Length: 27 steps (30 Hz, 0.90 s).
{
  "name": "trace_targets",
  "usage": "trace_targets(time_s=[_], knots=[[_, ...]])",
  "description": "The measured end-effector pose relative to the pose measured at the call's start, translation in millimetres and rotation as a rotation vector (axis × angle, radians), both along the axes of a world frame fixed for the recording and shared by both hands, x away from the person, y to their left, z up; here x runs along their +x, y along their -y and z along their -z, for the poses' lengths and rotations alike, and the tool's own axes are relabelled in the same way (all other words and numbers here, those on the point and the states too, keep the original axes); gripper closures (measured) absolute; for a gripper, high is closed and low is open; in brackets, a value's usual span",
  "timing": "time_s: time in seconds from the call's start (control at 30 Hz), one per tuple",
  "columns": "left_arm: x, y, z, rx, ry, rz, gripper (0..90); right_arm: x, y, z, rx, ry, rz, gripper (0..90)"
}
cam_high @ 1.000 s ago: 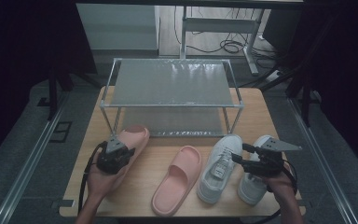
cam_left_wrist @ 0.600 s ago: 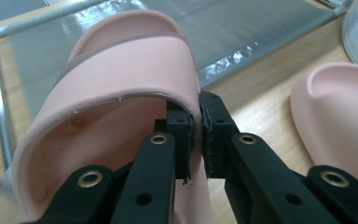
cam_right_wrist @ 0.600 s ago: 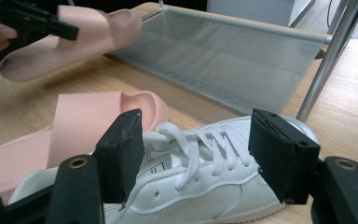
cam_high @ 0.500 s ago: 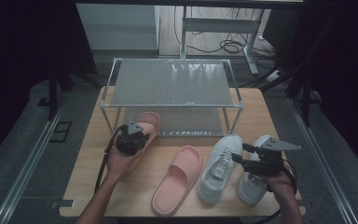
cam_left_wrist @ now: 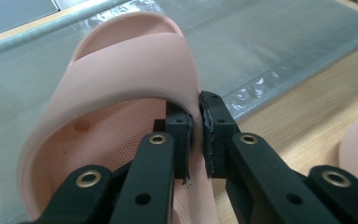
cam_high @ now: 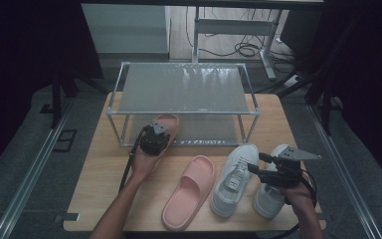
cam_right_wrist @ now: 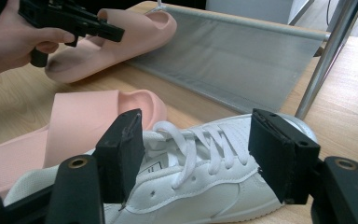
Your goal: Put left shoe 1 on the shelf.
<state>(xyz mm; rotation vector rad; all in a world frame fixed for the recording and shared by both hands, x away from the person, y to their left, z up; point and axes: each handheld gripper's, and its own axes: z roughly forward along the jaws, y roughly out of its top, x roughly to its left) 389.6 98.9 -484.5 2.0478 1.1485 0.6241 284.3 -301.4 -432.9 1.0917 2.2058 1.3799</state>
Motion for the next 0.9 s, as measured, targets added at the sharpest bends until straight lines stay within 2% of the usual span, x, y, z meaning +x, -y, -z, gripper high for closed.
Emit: trace_targets(time_s=[0.1, 0.13, 0.23, 0.27, 0.3, 0.33, 0.37, 0.4, 0.5, 0.53, 0.57, 0.6, 0.63, 0.7, 0.73, 0.87, 0.9], knots=[[2.7, 1.6, 2.2, -0.002, -0.005, -0.005, 81.9, 0.3, -0.8, 0.6, 0.003, 0.000, 0.002, 35.4], [5.1, 2.8, 4.8, 0.010, -0.010, -0.006, 79.9, 0.4, -0.8, 0.7, 0.001, 0.000, 0.001, 35.4], [5.6, 3.1, 7.1, 0.006, -0.015, -0.008, 76.0, 0.3, -0.6, 0.6, 0.003, 0.000, 0.003, 35.4], [3.1, 2.1, 5.5, 0.005, -0.008, -0.013, 65.6, 0.0, 0.1, 0.3, 0.001, 0.000, 0.002, 35.4], [3.1, 2.1, 5.5, 0.005, -0.008, -0.013, 59.9, 0.0, 0.1, 0.3, 0.001, 0.000, 0.002, 35.4], [0.8, 1.3, 3.9, -0.001, -0.008, -0.012, 59.9, -0.3, 0.6, 0.1, 0.001, -0.002, 0.002, 35.4], [-1.7, 0.3, 1.7, 0.001, -0.010, -0.009, 52.1, -0.6, 0.8, 0.1, 0.004, 0.000, 0.004, 35.4], [-9.4, -2.8, -2.1, -0.001, 0.002, -0.001, 50.2, -0.7, 0.9, 0.0, 0.003, 0.001, 0.004, 35.4], [-18.1, -7.1, -4.7, -0.001, -0.004, 0.012, 48.3, -1.2, 0.8, -0.2, 0.003, 0.002, 0.004, 35.4], [-26.8, -12.7, -6.3, -0.015, -0.009, 0.011, 47.4, -1.5, 0.7, -0.5, 0.001, 0.004, 0.003, 35.4], [-26.8, -12.7, -6.3, -0.015, -0.009, 0.011, 47.9, -1.5, 0.7, -0.5, 0.001, 0.004, 0.003, 35.4], [-35.7, -19.9, -7.5, -0.033, -0.010, 0.013, 49.1, -1.6, 0.4, -0.6, -0.001, 0.003, 0.002, 35.4], [-35.7, -19.9, -7.5, -0.033, -0.010, 0.013, 51.3, -1.6, 0.4, -0.6, -0.001, 0.003, 0.002, 35.4], [-44.8, -27.2, -8.3, -0.045, -0.009, 0.013, 53.6, -1.4, -0.2, -0.4, -0.001, 0.003, 0.001, 35.4], [-53.5, -34.3, -8.7, -0.057, -0.015, 0.021, 59.1, -1.2, -0.9, 0.1, -0.001, -0.001, 0.001, 35.4], [-64.4, -44.8, -8.5, -0.055, -0.018, 0.025, 73.6, -0.6, -1.3, 0.7, -0.005, -0.001, -0.001, 35.4], [-67.5, -48.2, -8.3, -0.060, -0.020, 0.028, 73.6, -0.6, -1.3, 0.7, -0.005, -0.001, -0.001, 35.4]])
